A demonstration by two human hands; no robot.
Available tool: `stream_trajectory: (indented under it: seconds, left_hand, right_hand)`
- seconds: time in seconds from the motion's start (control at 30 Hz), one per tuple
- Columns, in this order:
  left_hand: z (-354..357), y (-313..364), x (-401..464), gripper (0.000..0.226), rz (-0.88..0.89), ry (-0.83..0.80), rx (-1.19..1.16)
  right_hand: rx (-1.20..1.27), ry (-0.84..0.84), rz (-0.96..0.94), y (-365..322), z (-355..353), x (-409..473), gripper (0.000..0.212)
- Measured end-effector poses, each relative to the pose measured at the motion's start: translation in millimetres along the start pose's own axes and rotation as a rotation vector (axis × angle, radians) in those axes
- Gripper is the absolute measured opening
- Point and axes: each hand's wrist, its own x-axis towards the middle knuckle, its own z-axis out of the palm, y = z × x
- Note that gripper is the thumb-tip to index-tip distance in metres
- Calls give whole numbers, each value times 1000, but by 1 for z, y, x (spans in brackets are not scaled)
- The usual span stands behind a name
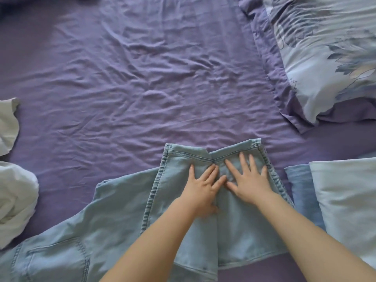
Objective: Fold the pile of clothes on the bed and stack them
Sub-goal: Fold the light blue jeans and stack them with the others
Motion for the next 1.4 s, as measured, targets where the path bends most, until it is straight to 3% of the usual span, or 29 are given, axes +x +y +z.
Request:
stream_trajectory:
  seconds: [0.07, 0.13, 0.23, 0.33, 0.43, 0.53, 0.63, 0.7, 0.77, 0.83, 0.97, 1.0, 1.07, 1.13, 1.23, 1.3, 1.4]
  left_hand:
    - [-2, -9, -9, 80, 56, 72, -24]
    - [1, -15, -26, 69, -39, 221, -65]
    - [14, -24, -62, 74, -437, 347, -279]
    - [24, -29, -95, 81, -810, 338, -685]
    - [27, -34, -117, 69, -1000, 290, -1073]
    - [24, -40, -133, 38, -975, 177, -1419]
    - [1, -27, -144, 20, -669, 169, -2013]
    - [-18, -11, -141, 24, -464, 138, -2113]
    - [-34, 9, -130, 41, -344, 78, -2088]
    - [-48, 31, -118, 44, -262, 33, -2041]
    - [-54, 65, -88, 40, -206, -8, -1862]
    - [-52, 71, -81, 43, -245, -7, -1839]
    - [-46, 80, -66, 47, -341, 6, -1777]
    - [-37, 83, -52, 51, -396, 65, -1500]
    - [-30, 74, -36, 55, -458, 290, -1092]
    - [-32, 64, -26, 63, -477, 386, -1013]
    - [-43, 56, -5, 65, -420, 346, -822]
  right_hand:
    - [47, -120, 3, 3, -13, 7, 74]
    - [72, -166, 15, 1, -22, 5, 78]
    - [113, -89, 53, -12, -20, -11, 83]
    - [158, -43, 50, -38, -4, -38, 80]
    - [303, -24, 45, -65, 13, -68, 71]
    - [638, 111, -14, -86, 18, -102, 72]
    - [984, 103, -267, -108, 12, -146, 89]
    - [1051, 97, -334, -118, 12, -169, 103]
    - [1099, 237, -257, -117, 16, -182, 107]
    - [1170, 488, -40, -105, 18, -187, 93]
    - [1154, 799, 412, -61, 23, -186, 28]
    - [1132, 814, 478, -48, 24, -184, 21]
    - [1123, 776, 526, -22, 29, -181, 31]
    - [1123, 693, 542, -1, 36, -179, 42]
    - [989, 633, 586, 19, 49, -178, 51]
    - [808, 653, 533, 24, 58, -181, 48]
    - [658, 735, 450, 25, 70, -184, 40]
